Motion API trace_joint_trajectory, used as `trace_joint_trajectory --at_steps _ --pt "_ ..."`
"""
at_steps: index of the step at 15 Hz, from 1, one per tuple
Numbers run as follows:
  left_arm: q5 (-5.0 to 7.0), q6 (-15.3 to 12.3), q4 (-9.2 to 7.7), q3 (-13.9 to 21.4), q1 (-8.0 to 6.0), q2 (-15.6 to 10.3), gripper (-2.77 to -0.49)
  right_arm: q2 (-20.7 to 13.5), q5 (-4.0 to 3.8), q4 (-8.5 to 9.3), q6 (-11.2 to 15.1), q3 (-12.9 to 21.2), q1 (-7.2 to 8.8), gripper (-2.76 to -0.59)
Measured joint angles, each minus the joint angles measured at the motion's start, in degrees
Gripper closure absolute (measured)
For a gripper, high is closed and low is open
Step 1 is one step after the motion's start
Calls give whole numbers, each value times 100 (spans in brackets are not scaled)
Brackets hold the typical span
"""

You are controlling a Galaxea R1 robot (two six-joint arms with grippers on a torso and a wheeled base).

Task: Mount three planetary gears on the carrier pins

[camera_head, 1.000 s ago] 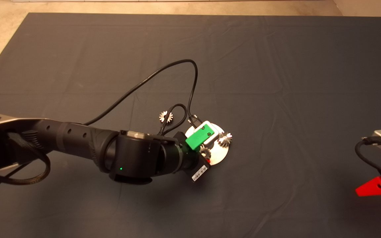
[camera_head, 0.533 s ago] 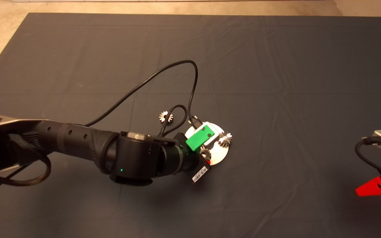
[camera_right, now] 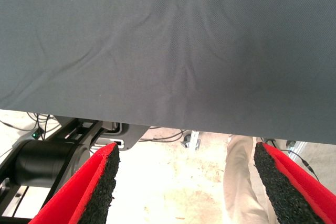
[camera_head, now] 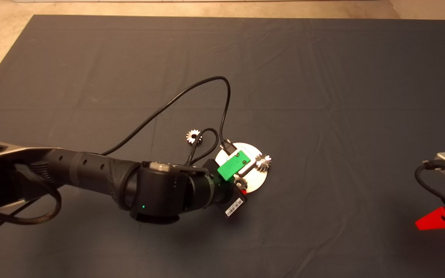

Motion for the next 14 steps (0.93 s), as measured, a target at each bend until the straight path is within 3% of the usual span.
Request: trace_joint_trajectory --at_steps 14 --pt "-55 239 16 -51 -5 -25 -70 0 0 38 0 0 0 -189"
